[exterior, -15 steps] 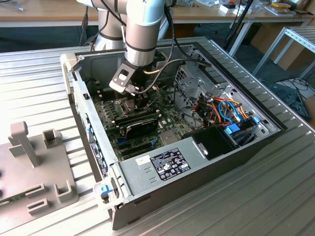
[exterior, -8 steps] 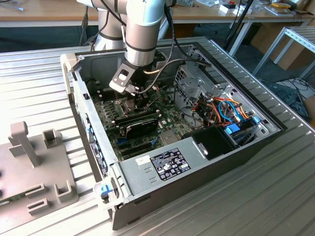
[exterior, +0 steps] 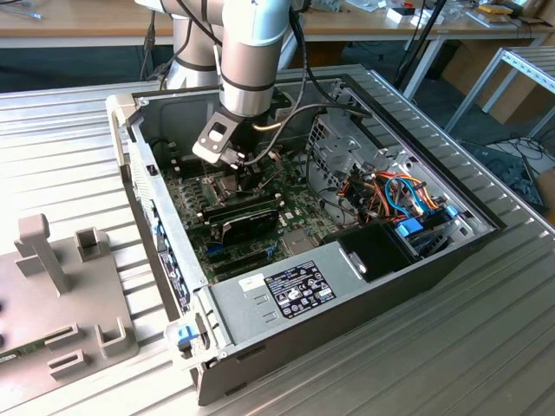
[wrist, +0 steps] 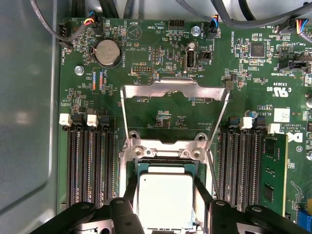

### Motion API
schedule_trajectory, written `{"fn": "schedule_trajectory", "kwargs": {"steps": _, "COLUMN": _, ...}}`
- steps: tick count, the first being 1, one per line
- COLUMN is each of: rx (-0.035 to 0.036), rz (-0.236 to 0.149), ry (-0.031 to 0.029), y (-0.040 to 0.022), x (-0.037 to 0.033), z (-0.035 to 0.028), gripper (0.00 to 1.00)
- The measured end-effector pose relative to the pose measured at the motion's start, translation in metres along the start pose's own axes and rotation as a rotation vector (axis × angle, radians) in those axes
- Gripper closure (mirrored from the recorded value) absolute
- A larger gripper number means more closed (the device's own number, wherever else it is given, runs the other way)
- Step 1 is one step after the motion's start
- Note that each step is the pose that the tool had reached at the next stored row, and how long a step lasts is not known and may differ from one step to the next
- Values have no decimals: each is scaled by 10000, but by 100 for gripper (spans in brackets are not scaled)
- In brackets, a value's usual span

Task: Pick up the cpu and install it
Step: 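Place the cpu into insertion slot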

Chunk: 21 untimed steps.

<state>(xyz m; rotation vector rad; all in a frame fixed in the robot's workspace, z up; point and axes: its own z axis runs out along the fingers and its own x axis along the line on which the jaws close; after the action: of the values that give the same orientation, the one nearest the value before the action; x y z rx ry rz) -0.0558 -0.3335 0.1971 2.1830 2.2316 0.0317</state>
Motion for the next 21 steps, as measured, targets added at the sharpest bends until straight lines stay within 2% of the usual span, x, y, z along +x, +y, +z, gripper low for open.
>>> {"fn": "schedule_trajectory", "kwargs": {"steps": 15, "rx": 5, "rz": 2, "ry": 5, "y": -13, "x": 1, "z": 0, "gripper": 45}}
{"fn": "schedule_trajectory", "kwargs": {"steps": 17, "rx": 0, "rz": 5, "ry": 1, "y": -13, "x": 0, "z": 0, "gripper": 45}}
{"fn": "schedule_trajectory", "kwargs": {"steps": 18, "rx": 1, "rz": 1, "ry": 0, "y": -12, "x": 0, "z": 0, "gripper": 38}}
{"fn": "schedule_trajectory", "kwargs": {"steps": 21, "rx": 2, "rz": 0, "ry": -2, "y": -12, "x": 0, "z": -3, "gripper": 38}}
